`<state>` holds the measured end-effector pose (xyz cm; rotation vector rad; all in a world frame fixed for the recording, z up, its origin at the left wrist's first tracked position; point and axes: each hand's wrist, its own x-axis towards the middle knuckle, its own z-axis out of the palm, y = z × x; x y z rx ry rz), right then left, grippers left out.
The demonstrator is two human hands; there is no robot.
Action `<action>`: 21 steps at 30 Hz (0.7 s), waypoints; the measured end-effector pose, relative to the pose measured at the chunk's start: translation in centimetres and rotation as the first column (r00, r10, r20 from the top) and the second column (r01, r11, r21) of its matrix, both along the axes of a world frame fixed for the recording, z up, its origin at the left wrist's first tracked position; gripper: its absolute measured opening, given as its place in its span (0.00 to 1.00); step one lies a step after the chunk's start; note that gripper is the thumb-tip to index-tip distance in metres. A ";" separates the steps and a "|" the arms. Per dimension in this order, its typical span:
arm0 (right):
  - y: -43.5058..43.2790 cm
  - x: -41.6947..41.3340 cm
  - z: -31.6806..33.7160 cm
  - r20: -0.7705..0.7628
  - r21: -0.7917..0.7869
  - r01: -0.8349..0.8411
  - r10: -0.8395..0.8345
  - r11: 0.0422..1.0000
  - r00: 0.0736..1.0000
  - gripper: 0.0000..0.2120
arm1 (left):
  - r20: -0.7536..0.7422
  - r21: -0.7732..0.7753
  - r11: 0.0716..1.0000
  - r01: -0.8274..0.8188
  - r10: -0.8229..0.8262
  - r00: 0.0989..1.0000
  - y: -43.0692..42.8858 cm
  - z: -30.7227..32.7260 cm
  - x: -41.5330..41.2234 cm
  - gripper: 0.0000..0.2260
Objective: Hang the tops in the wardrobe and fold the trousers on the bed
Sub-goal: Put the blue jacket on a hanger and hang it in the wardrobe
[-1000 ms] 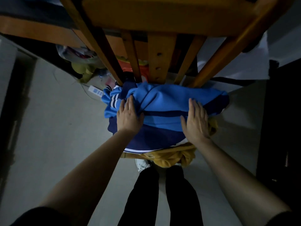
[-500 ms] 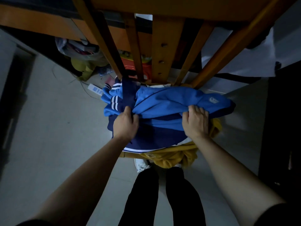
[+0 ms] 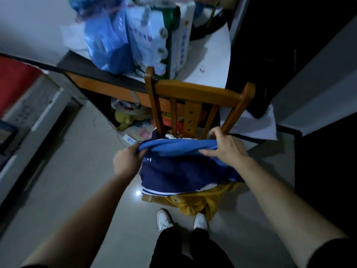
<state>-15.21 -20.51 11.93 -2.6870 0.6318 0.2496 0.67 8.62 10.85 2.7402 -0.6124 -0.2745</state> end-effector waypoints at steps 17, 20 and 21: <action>6.7 6.2 9.7 0.156 0.612 -0.055 -0.051 0.789 0.986 0.32 | -0.012 -0.888 0.444 -0.116 0.232 0.973 -1.3 27.2 -0.3 0.10; 8.5 7.4 12.3 0.103 0.644 -0.124 0.076 0.755 0.992 0.39 | -0.079 -0.967 0.217 -0.132 0.240 0.968 -0.9 32.9 -1.1 0.13; 9.1 7.6 12.6 0.091 0.591 -0.147 0.115 0.793 0.989 0.37 | -0.108 -0.980 0.139 -0.144 0.239 0.965 -0.6 34.5 -1.2 0.13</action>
